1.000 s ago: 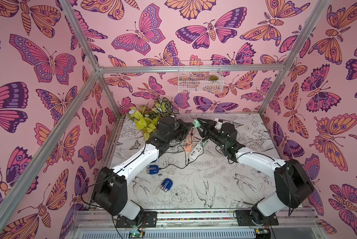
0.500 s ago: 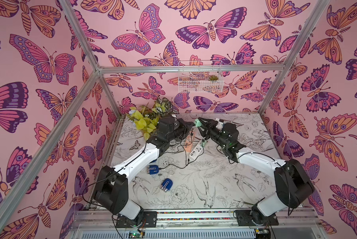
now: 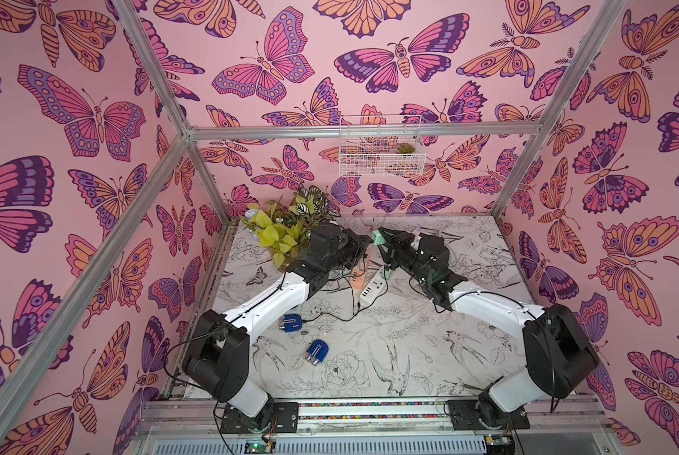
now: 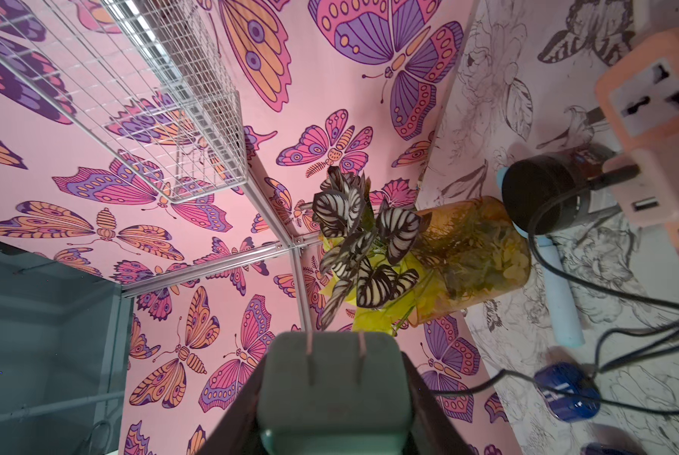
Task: Charge the electric shaver
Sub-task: Insert the charging cable into the plug, then insert the plug into the socket.
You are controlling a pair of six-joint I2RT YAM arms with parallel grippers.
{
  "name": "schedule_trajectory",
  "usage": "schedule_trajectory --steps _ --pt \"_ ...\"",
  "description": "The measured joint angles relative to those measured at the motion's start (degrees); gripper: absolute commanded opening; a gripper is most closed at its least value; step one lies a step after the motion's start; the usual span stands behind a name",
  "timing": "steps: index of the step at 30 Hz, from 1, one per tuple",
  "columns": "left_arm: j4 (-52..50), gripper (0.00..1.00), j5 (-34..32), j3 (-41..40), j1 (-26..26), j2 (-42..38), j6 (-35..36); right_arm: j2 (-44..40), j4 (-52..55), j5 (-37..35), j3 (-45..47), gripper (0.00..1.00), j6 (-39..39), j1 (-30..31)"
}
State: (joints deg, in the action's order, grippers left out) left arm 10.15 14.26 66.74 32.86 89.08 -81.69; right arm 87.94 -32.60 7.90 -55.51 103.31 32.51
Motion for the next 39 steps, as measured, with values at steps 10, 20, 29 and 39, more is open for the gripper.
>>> schedule_trajectory --steps 10,20,29,39 --pt "-11.76 0.7 2.86 -4.17 2.45 -12.79 7.69 -12.87 15.91 11.06 0.37 0.0 -2.82 -3.93" --pt "-18.51 0.53 5.55 -5.75 2.19 -18.32 19.89 -13.38 30.4 14.47 -0.15 0.0 -3.52 -7.91" --pt "-21.11 0.62 8.09 -2.05 1.84 -8.24 39.6 -13.38 34.45 19.04 -0.55 0.0 -1.66 -8.11" --pt "-17.79 0.76 5.84 -1.95 3.91 -7.1 51.34 -13.16 34.71 21.84 0.02 0.0 0.42 -8.2"
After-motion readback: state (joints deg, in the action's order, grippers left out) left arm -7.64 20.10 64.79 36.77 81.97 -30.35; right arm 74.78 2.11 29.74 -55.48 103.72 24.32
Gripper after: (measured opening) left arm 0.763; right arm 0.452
